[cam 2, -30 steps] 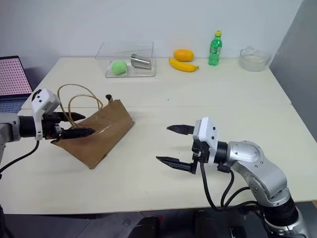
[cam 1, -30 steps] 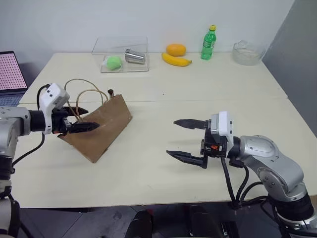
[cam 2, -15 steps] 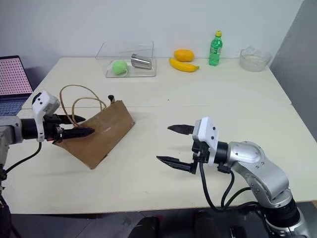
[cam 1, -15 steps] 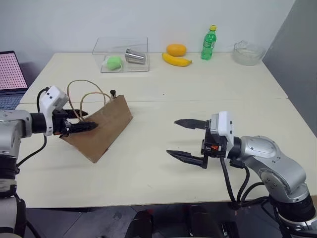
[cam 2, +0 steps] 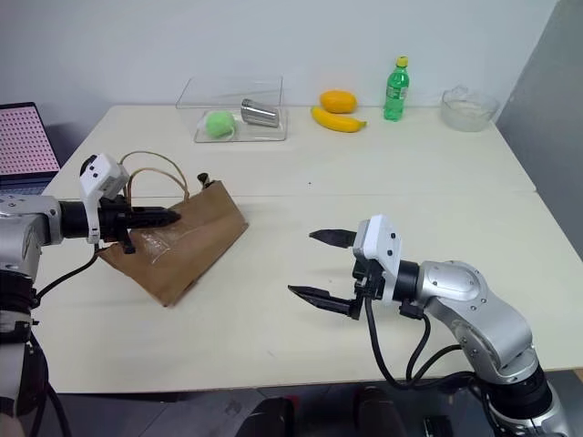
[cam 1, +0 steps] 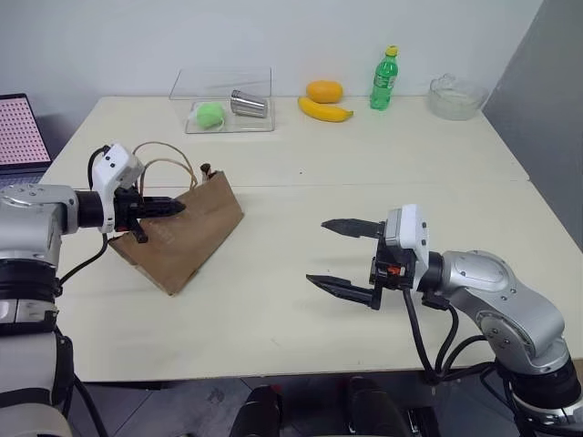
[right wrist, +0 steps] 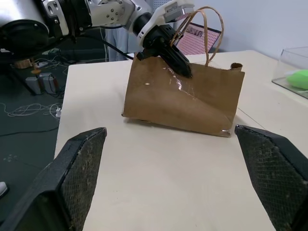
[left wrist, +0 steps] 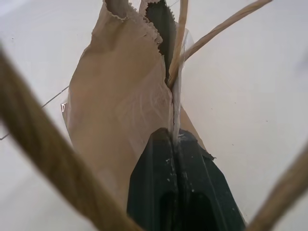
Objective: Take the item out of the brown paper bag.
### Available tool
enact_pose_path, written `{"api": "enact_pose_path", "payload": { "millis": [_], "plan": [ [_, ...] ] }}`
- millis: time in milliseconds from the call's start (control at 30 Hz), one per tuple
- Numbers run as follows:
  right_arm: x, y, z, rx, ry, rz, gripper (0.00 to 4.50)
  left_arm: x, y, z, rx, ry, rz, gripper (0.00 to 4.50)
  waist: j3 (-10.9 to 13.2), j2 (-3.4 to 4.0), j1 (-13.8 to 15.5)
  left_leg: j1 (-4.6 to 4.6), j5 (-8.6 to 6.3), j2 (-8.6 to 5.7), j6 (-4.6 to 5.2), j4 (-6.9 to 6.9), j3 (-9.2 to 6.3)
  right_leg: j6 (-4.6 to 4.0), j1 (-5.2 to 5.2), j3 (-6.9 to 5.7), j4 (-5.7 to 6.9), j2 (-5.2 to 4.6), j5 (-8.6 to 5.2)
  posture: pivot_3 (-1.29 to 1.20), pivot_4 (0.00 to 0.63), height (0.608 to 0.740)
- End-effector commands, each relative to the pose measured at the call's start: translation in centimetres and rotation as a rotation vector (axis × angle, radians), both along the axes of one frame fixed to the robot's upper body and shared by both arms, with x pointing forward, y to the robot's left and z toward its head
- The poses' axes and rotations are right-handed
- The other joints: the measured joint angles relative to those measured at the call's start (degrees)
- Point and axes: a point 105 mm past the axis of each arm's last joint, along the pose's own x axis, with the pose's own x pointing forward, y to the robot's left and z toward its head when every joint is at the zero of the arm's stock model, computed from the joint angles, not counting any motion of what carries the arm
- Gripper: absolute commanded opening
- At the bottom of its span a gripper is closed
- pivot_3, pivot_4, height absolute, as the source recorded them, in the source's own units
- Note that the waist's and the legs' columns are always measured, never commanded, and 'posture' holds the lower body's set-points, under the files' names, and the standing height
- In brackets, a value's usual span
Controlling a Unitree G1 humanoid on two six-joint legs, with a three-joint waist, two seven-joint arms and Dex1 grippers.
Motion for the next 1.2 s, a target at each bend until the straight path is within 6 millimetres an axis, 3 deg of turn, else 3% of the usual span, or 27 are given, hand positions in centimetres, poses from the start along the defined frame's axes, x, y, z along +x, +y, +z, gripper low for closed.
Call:
{"api": "enact_pose_path", "payload": {
  "millis": [33, 167, 333, 533, 700, 767, 933, 1033, 1200],
  "plan": [
    [-0.7, 0.0, 1.2, 0.044, -0.046, -0.009, 4.50, 0.6, -1.0, 2.7, 0.051, -0.086, -0.088, 0.02, 0.00, 0.00, 0.09, -0.01, 0.00, 0.00, 0.00, 0.00, -0.01, 0.00, 0.00, -0.01, -0.01, 0.00, 0.00, 0.00, 0.150, 0.740],
    [-0.6, -0.1, 1.5, 0.079, -0.101, -0.085, 4.50, 1.3, -2.4, 4.5, 0.096, -0.146, -0.179, 0.02, 0.00, -0.02, 0.08, -0.09, 0.00, -0.02, 0.00, 0.04, -0.04, 0.00, -0.03, -0.05, -0.02, 0.00, 0.00, 0.00, 0.150, 0.740],
    [-1.1, -1.5, 1.6, 0.140, -0.207, -0.247, 4.50, 2.5, -6.8, 7.2, 0.116, -0.263, -0.368, 0.02, -0.01, -0.09, 0.48, -0.29, 0.01, -0.08, -0.01, 0.08, -0.19, 0.00, -0.12, -0.15, -0.01, -0.02, 0.00, 0.00, 0.150, 0.740],
    [-1.9, -2.0, 1.1, 0.168, -0.311, -0.385, 4.50, 4.1, -12.1, 6.1, 0.178, -0.314, -0.557, 0.02, -0.02, -0.11, 0.06, -0.34, 0.02, -0.11, 0.00, 0.17, -0.19, 0.03, -0.16, -0.16, 0.05, -0.01, 0.01, 0.00, 0.150, 0.740],
    [-2.8, -2.0, 0.4, 0.173, -0.291, -0.447, 4.50, 4.9, -14.6, 6.7, 0.210, -0.349, -0.602, 0.02, 0.00, -0.15, -0.80, -0.39, 0.02, -0.11, 0.01, 0.16, -0.12, 0.02, -0.23, -0.09, 0.05, 0.00, 0.01, 0.00, 0.150, 0.740],
    [-3.1, -2.0, 0.3, 0.174, -0.283, -0.460, 4.50, 4.9, -14.7, 7.1, 0.199, -0.356, -0.601, 0.02, 0.00, -0.14, -0.88, -0.51, 0.02, -0.11, 0.01, 0.18, -0.13, 0.02, -0.40, -0.08, 0.11, 0.01, 0.01, 0.00, 0.150, 0.740],
    [-3.0, -1.9, 0.0, 0.189, -0.243, -0.451, 4.50, 5.3, -12.1, 5.5, 0.232, -0.331, -0.502, 0.02, 0.00, -0.14, -1.38, -0.51, 0.02, -0.10, 0.01, 0.19, -0.08, 0.04, -0.41, -0.03, 0.14, 0.01, 0.02, 0.00, 0.150, 0.740],
    [-2.6, -1.6, -0.1, 0.178, -0.229, -0.393, 4.50, 5.4, -10.1, 5.9, 0.223, -0.323, -0.422, 0.02, 0.00, -0.14, -1.55, -0.50, 0.02, -0.07, 0.02, 0.23, -0.09, 0.05, -0.41, -0.03, 0.16, 0.04, 0.03, 0.00, 0.150, 0.740],
    [-1.9, -1.3, -0.1, 0.177, -0.207, -0.307, 4.50, 4.8, -6.8, 6.2, 0.220, -0.284, -0.320, 1.20, 0.00, -0.14, -1.65, -0.51, 0.02, -0.04, 0.02, 0.23, -0.13, 0.04, -0.41, -0.05, 0.16, 0.07, 0.03, 0.00, 0.150, 0.740]
  ]
}}
